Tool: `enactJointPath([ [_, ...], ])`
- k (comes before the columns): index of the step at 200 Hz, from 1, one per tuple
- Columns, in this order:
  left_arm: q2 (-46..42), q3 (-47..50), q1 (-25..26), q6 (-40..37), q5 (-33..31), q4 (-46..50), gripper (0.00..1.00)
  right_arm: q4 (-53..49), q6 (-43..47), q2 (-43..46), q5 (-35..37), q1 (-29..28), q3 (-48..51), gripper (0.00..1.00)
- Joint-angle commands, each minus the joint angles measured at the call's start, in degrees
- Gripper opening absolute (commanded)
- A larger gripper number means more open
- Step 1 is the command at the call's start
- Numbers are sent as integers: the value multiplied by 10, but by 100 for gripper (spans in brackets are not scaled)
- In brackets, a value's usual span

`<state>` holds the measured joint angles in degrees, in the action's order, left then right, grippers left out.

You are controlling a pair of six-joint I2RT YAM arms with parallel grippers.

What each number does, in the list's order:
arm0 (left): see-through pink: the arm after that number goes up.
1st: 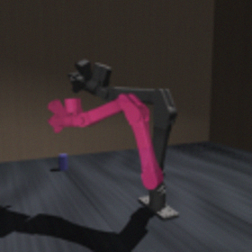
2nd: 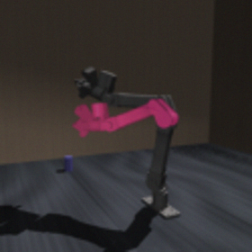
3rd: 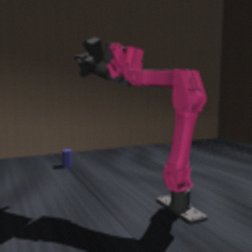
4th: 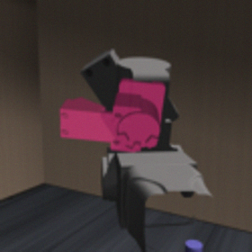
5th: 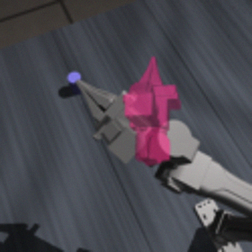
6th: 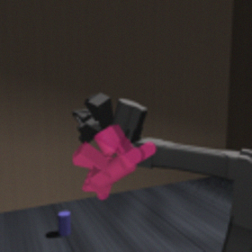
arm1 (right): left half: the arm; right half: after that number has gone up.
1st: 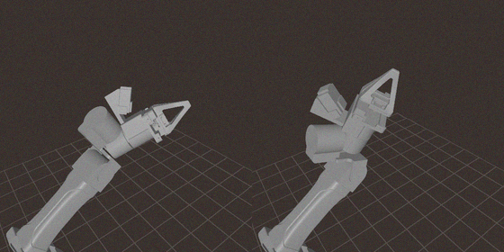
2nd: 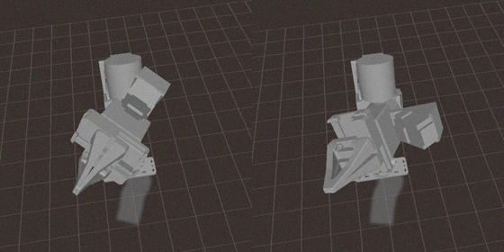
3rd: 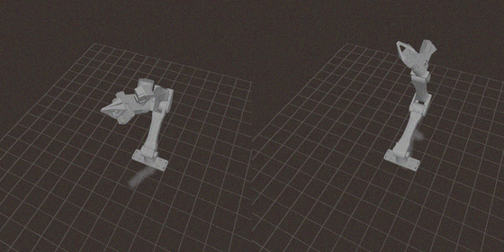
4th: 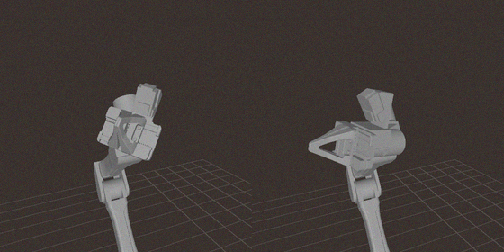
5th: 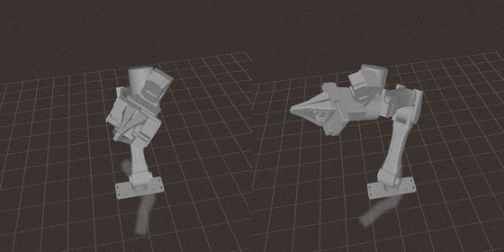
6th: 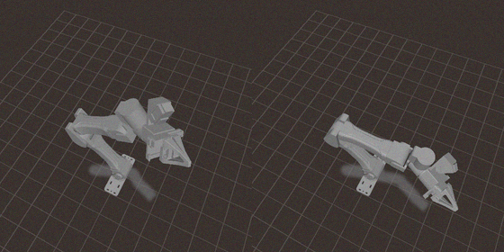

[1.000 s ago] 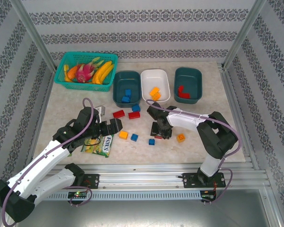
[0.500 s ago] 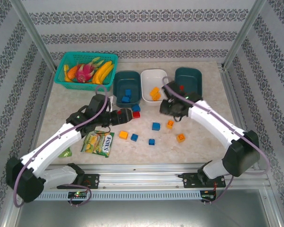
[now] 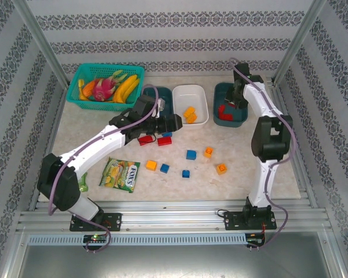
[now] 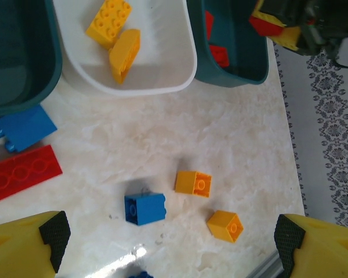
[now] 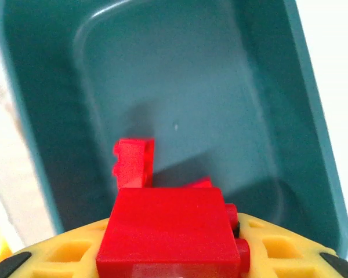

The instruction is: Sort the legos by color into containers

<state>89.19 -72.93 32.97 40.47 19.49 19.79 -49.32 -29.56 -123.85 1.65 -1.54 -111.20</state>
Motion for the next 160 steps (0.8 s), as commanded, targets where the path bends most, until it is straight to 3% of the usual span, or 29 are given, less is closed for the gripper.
enactJointPath([
  [1,21,-35,6,-21,1,-20,93,-55,9,-69,-30,10,-86,33],
  [32,48,-59,6,-21,-4,-17,93,-94,8,-153,-42,14,-180,35],
  [66,63,-73,7,-19,-4,-12,92,-112,-7,-184,-35,17,-193,39],
  [99,61,-76,7,-17,-3,-20,92,-106,-3,-167,-40,19,-189,58],
  [160,47,-96,7,-19,-9,-2,92,-95,3,-64,-27,11,-174,73],
])
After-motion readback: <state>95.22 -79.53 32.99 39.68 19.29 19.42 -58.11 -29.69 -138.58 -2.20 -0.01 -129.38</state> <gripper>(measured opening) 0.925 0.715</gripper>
